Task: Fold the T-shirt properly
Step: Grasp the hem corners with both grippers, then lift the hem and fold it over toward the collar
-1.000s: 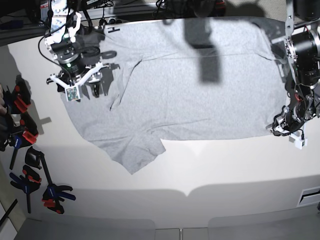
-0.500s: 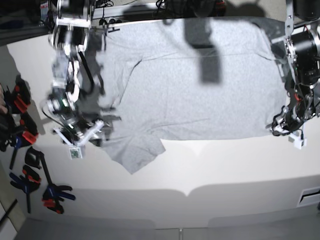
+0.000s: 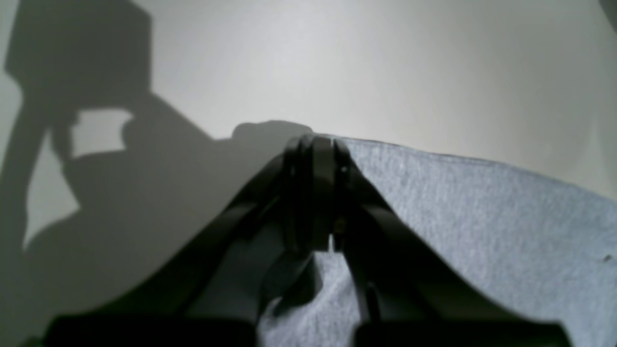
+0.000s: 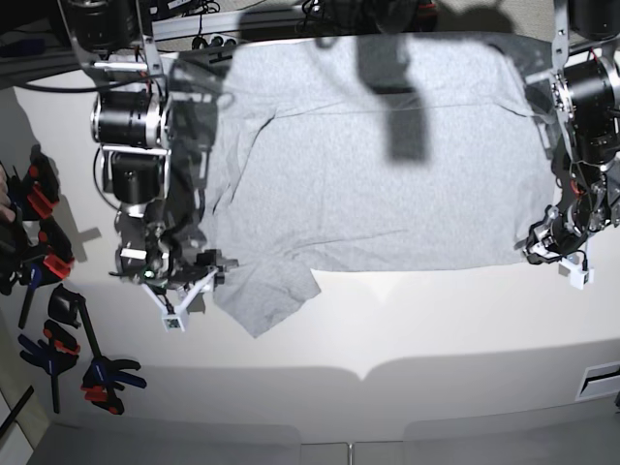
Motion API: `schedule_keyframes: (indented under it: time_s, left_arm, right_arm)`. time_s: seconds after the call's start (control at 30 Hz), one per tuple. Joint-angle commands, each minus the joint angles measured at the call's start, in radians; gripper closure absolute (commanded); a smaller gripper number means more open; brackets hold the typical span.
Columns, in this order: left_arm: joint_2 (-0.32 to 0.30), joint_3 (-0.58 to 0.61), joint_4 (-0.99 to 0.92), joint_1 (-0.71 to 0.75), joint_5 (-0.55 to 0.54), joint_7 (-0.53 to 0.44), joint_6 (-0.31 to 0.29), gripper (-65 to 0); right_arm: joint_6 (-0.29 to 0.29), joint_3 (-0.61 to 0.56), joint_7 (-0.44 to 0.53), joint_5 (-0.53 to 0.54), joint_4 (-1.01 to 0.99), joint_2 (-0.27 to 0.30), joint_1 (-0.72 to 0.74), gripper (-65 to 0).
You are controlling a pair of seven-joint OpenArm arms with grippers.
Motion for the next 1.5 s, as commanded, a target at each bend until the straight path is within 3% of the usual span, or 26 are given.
schedule_keyframes:
  time_s: [0.0, 0.07, 0.1, 0.17, 0.2, 0.37, 0.77, 0.87, 1.0, 1.1, 1.2, 1.47]
  left_arm:
    - [-0.014, 0.000, 0.008, -0.022, 0.004, 0.004, 0.000, 0.0]
    - [-0.014, 0.000, 0.008, -0.022, 0.004, 0.003, 0.000, 0.0]
    - [-0.014, 0.000, 0.008, -0.022, 0.004, 0.003, 0.000, 0.0]
    - [-0.015, 0.000, 0.008, -0.022, 0.004, 0.000, 0.000, 0.0]
    - [-0.015, 0.000, 0.008, -0.022, 0.003, -0.005, 0.000, 0.0]
    - [-0.015, 0.000, 0.008, -0.023, -0.014, -0.049, 0.000, 0.0]
    - [-0.029, 0.000, 0.041, -0.093, -0.011, -0.048, -0.001, 0.0]
    - [-0.037, 0.000, 0.113, -0.088, -0.011, -0.009, -0.005, 0.0]
    - [-0.037, 0.000, 0.208, -0.071, -0.049, 0.084, -0.080, 0.0]
    - [-0.037, 0.000, 0.286, -0.026, -0.110, 0.125, -0.083, 0.0]
    - [-0.037, 0.000, 0.383, 0.052, -0.119, 0.132, -0.081, 0.0]
    - [-0.037, -0.004, 0.764, 0.310, -0.117, 0.133, 0.050, 0.0]
  right_arm:
    - [0.004, 0.002, -0.022, -0.005, 0.002, 0.006, 0.031, -32.5]
    - [0.050, 0.002, -0.024, -0.004, 0.002, 0.006, 0.018, -31.0]
    - [0.092, 0.002, -0.032, -0.004, 0.002, 0.006, 0.014, -26.8]
    - [0.173, 0.002, -0.045, 0.002, 0.002, 0.006, 0.013, -9.9]
    - [0.187, 0.002, -0.045, 0.011, 0.003, 0.006, 0.014, 0.0]
    - [0.156, 0.002, -0.033, 0.033, 0.010, 0.006, 0.047, 0.0]
    - [0.131, 0.002, -0.101, 0.027, 0.010, 0.012, 0.207, 0.0]
    - [0.131, 0.002, -0.129, 0.034, 0.032, 0.014, 0.214, 0.0]
    - [0.140, 0.002, -0.167, 0.077, 0.080, 0.014, 0.204, 0.0]
    - [0.189, 0.002, -0.196, 0.112, 0.141, 0.014, 0.176, 0.0]
    - [0.192, 0.003, -0.249, 0.137, 0.233, 0.017, 0.133, 0.0]
    - [0.193, 0.057, -0.336, 0.206, 0.543, 0.059, -0.048, 0.0]
